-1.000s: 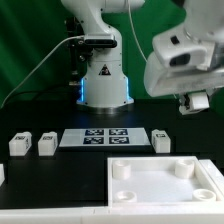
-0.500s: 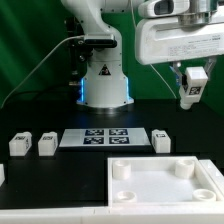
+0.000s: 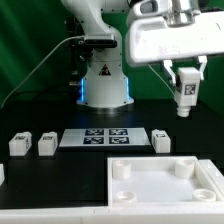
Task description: Assemble one leg
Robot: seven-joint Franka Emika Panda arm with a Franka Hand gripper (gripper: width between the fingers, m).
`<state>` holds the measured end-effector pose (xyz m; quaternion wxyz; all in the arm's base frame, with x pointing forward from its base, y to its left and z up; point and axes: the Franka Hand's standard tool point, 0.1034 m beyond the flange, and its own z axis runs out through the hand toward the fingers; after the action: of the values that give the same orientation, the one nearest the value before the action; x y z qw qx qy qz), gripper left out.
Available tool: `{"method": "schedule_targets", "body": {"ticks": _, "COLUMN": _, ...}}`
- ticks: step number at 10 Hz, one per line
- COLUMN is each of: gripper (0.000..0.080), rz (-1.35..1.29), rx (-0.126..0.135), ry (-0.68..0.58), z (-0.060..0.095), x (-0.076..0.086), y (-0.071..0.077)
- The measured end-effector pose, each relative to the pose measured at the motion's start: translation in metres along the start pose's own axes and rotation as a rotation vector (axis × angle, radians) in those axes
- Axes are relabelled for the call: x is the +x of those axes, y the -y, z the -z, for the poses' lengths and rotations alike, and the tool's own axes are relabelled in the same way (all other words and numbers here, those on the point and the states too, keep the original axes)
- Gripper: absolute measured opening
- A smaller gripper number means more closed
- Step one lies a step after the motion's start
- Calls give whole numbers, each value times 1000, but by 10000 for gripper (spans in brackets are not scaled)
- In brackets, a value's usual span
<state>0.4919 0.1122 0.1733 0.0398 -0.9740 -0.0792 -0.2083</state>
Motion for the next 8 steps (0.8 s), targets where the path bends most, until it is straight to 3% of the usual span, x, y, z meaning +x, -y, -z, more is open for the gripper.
{"method": "schedule_targets", "body": {"ticks": 1, "gripper": 292, "rz": 7, "rx": -14, "ry": -30, "z": 5, "x": 28, "y": -20}}
{"method": "schedule_targets", "body": {"ticks": 2, "gripper": 292, "rz": -14, "rx": -17, "ry": -32, "z": 4, "x": 47, "y": -25}}
{"method": "schedule_targets", "body": {"ticks": 4, "gripper": 292, "rz": -31, "rx": -5, "ry": -38, "z": -9, "x": 85, "y": -22}}
{"method": "schedule_targets", "body": {"ticks": 5, "gripper": 292, "rz": -47, "rx": 2, "ry": -43, "z": -18, "x": 96, "y": -21}}
{"method": "schedule_targets", "body": {"ticks": 7, "gripper": 292, "rz": -68, "rx": 17, "ry": -44, "z": -33, "x": 103, "y": -10}}
{"method": "schedule_targets", "body": {"ticks": 8, "gripper": 292, "rz": -45, "rx": 13, "ry": -75, "z": -36, "x": 107, "y": -12}}
